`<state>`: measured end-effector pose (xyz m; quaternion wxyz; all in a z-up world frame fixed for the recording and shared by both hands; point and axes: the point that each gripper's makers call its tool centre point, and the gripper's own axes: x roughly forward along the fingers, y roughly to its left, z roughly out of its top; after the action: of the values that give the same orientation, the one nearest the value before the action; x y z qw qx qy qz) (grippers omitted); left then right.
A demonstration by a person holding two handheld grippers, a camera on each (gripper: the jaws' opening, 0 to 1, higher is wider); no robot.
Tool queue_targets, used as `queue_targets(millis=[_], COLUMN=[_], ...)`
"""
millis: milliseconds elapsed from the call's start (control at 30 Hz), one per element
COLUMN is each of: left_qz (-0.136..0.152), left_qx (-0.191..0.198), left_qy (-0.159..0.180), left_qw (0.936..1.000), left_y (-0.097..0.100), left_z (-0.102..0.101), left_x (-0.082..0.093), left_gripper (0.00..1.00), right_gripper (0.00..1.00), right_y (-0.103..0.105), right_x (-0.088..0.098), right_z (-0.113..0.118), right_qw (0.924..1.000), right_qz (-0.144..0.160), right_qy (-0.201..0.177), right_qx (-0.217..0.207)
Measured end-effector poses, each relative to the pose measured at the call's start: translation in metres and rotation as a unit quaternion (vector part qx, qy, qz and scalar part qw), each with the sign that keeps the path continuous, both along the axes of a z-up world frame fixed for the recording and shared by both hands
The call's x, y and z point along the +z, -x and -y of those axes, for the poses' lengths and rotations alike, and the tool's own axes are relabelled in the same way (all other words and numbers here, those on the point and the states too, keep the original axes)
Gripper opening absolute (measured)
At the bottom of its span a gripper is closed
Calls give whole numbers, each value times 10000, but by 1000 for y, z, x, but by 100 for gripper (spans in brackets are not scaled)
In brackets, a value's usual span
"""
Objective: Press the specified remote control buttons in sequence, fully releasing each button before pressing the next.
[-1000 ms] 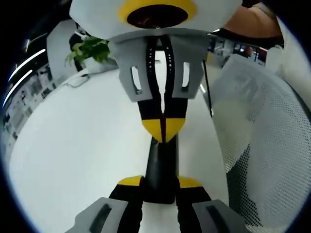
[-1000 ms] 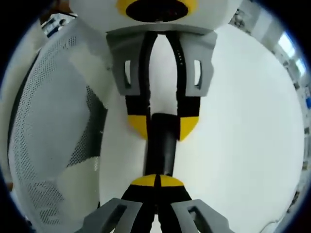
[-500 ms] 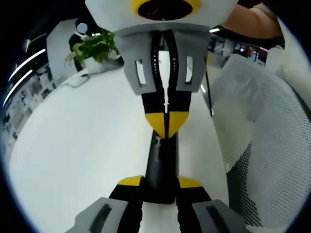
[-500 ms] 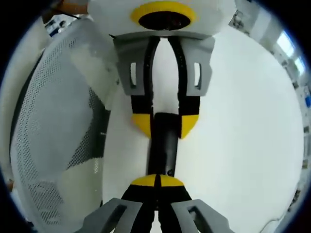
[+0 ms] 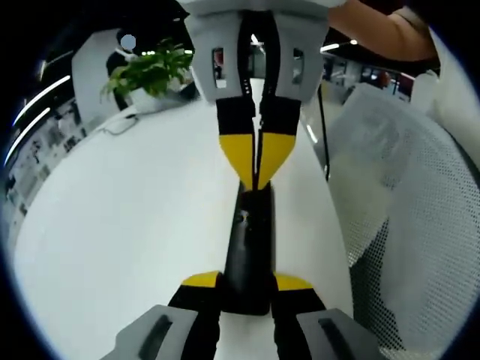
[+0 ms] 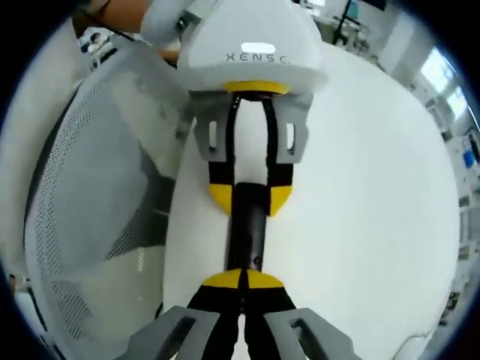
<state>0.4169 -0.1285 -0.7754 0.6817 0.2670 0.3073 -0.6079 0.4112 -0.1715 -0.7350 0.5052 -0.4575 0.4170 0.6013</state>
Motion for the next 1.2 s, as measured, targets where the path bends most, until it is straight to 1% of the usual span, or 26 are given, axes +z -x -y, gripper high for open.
queue_targets(millis=[233, 367, 533, 667, 800, 1200], left_qz=[0, 0, -5, -5, -4, -9], left_qx=[1, -1, 10, 13, 13, 23], left_qy=[3, 9, 16, 28, 33, 36], left_qw=[10000, 10000, 10000, 10000, 10000, 10000], left_y=[0, 0, 0, 0, 0, 1], left_z=[0, 0, 0, 0, -1, 0], left_x=[0, 0, 0, 0, 0, 0], left_gripper=[25, 25, 25, 25, 25, 25], right_gripper=[0, 0, 0, 0, 0, 0], right_y=[3, 4, 10, 11, 13, 12], right_x=[0, -5, -17, -25, -34, -35], right_z=[-1, -5, -6, -5, -3, -9], right_qw=[10000, 9999, 9999, 9997, 9996, 9993], right_qz=[20, 36, -60, -121, -129, -29], right_qy=[-17, -98, -120, -188, -197, -306], right_qx=[12, 30, 10, -107, -143, -190])
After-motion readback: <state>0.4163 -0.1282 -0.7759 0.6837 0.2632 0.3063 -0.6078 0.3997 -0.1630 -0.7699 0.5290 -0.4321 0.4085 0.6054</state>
